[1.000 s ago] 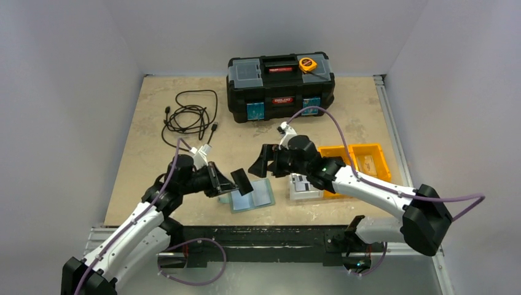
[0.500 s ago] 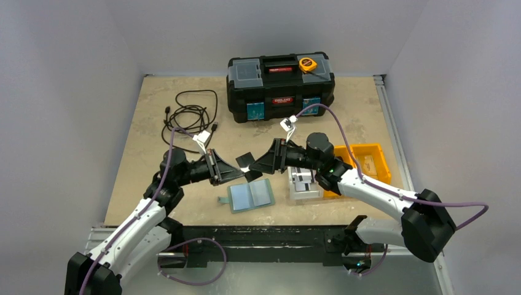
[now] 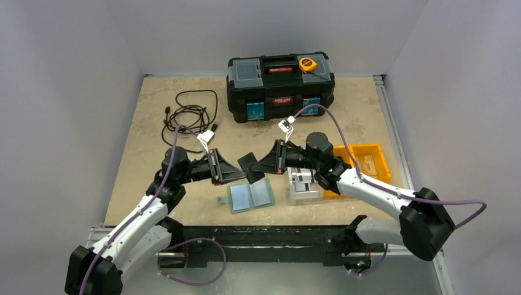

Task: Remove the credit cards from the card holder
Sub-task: Place the credit card in the storage box.

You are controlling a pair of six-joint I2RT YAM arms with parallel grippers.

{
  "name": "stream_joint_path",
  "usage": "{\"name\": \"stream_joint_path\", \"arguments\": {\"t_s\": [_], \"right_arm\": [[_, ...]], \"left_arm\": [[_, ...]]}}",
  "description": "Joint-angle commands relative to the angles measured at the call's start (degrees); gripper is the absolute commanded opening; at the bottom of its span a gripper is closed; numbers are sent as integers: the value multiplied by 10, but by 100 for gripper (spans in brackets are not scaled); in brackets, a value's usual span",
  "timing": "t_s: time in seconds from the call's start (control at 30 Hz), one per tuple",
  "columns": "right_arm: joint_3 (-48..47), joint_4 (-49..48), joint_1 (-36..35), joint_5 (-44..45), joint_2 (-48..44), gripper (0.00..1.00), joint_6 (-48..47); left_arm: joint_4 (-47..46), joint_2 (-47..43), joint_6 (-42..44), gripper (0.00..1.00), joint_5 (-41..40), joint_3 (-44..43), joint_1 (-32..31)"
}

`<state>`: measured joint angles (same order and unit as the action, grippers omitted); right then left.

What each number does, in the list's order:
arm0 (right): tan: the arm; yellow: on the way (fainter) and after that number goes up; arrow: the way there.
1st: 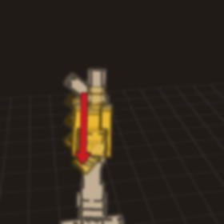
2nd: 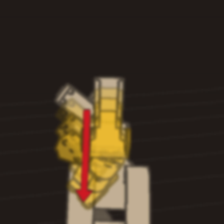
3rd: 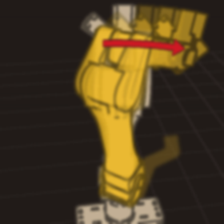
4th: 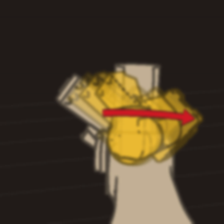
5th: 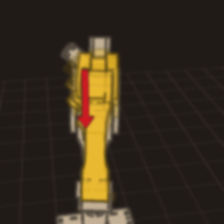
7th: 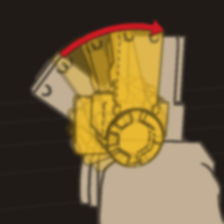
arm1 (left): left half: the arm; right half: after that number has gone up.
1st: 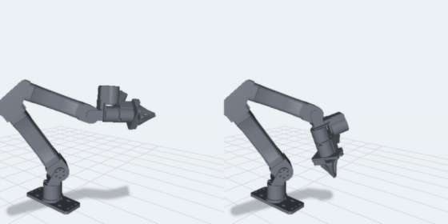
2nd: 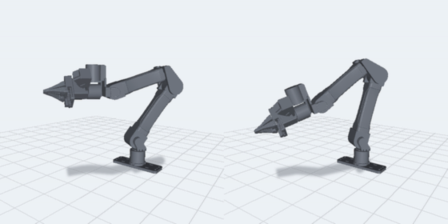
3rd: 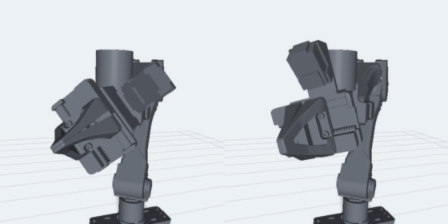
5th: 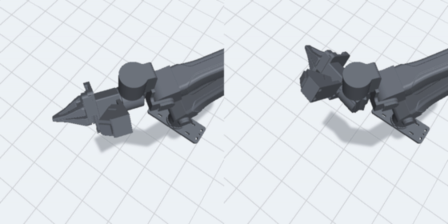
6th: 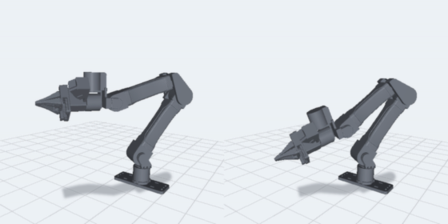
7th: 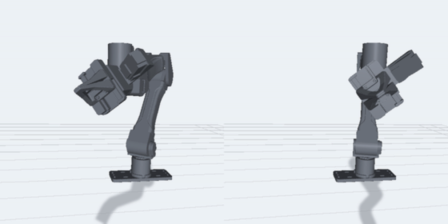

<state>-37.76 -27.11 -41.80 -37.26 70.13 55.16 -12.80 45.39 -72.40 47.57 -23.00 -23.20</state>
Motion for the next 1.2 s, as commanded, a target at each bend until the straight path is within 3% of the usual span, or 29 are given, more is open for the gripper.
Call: {"name": "stream_joint_path", "arguments": {"t_s": [0.0, 0.13, 0.27, 0.37, 0.57, 0.77, 1.17], "right_arm": [[-19, 59, 1, 16, -20, 0, -41], [-33, 181, 3, 92, -66, 0, -86], [-44, 308, 16, 187, -126, 0, -117], [-70, 436, 29, 306, -159, 0, -145], [-124, 636, 47, 535, -187, 0, -156], [-157, 761, 62, 712, -172, 0, -124], [-169, 773, 102, 792, -63, 0, -118]], "left_arm": [[18, -3, 25, 24, 12, -33, 4], [181, -17, 107, 62, -27, -80, 4], [335, -18, 186, 80, -91, -139, 4], [394, -9, 218, 83, -117, -168, 3], [411, 7, 237, 85, -119, -188, 3], [420, 17, 250, 86, -111, -197, 3], [439, -1, 250, 86, -111, -193, 3]]}}
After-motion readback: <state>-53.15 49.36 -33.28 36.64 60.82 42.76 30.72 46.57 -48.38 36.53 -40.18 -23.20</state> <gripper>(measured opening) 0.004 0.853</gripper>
